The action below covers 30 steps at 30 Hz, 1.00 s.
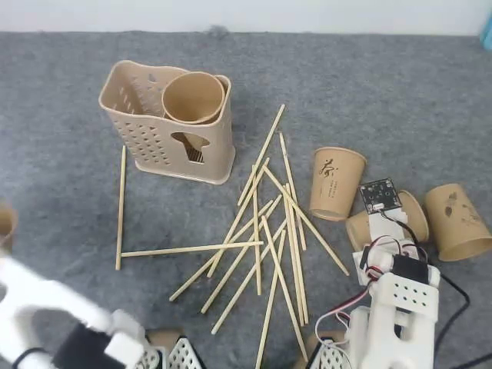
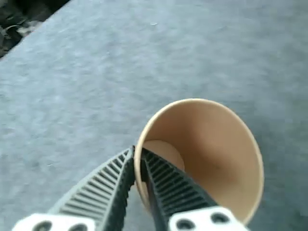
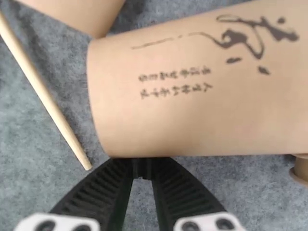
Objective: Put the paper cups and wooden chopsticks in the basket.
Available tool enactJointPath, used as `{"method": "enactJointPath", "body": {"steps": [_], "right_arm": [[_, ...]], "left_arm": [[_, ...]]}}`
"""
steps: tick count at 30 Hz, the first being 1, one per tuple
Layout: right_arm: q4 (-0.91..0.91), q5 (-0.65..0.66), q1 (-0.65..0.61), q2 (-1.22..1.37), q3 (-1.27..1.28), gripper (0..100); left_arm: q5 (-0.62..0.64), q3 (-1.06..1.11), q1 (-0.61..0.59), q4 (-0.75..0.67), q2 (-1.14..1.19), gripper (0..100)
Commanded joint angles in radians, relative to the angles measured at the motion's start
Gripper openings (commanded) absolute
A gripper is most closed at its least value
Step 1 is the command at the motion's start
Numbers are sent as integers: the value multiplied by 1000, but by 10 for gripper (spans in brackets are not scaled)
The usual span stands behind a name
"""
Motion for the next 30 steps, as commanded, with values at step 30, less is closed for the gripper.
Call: {"method": "enactJointPath", "body": {"steps": [30], "right_arm": [[-16,14,10,-21,-8,17]], "left_arm": [[776,-960,1003,400,-49,13]]}}
